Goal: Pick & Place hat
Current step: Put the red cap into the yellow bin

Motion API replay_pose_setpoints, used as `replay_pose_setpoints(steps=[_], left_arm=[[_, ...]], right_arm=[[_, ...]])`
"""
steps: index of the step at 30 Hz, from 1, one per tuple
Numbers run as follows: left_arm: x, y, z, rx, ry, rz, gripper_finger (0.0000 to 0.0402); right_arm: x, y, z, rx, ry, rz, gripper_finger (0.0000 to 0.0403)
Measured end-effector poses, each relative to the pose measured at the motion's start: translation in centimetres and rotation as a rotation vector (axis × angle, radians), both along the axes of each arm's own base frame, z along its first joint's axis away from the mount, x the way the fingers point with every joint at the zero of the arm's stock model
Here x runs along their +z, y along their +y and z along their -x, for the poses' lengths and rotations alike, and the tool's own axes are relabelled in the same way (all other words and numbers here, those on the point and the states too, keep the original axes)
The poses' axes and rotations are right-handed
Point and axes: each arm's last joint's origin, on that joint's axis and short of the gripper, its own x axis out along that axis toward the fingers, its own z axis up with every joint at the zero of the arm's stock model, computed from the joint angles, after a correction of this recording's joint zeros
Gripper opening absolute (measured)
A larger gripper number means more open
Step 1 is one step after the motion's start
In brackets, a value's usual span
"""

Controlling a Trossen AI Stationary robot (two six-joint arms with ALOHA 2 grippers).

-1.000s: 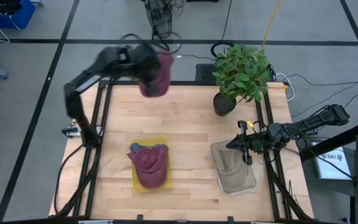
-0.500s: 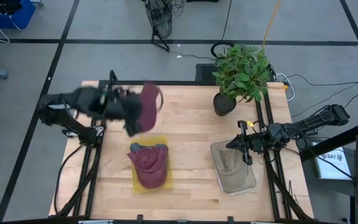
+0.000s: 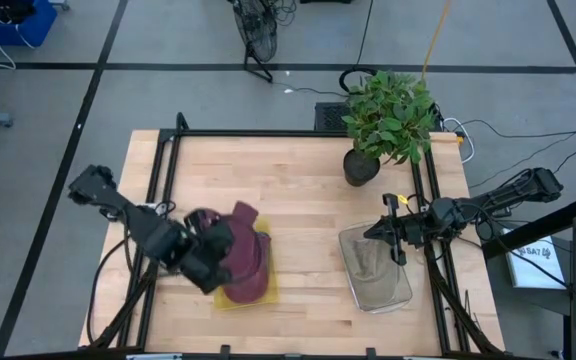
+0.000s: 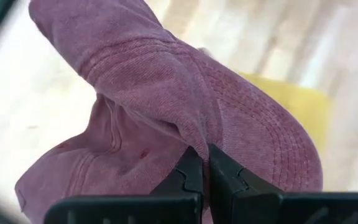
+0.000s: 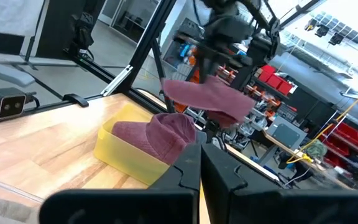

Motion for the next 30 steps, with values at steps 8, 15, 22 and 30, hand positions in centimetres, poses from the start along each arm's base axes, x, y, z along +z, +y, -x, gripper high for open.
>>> replay_pose_setpoints(steps=[8, 15, 22, 30], left_arm=[[-3.5, -4.9, -2.0, -0.023, 0.012, 0.101, 0.0004], [-6.0, -5.2, -3.6, 0.013, 0.074, 0.047, 0.0004], [-6.2, -4.4, -4.7, -0.013, 0.067, 0.045, 0.0004], [-8.4, -4.2, -4.3, 0.003, 0.113, 0.033, 0.0004]], right_arm=[[0.1, 0.0, 0.0, -0.001, -0.011, 0.013, 0.0], [0.1, 0.0, 0.0, -0.002, -0.018, 0.034, 0.0], [0.1, 0.0, 0.0, -0.002, -0.018, 0.034, 0.0], [0.1, 0.0, 0.0, -0.002, -0.017, 0.034, 0.0]])
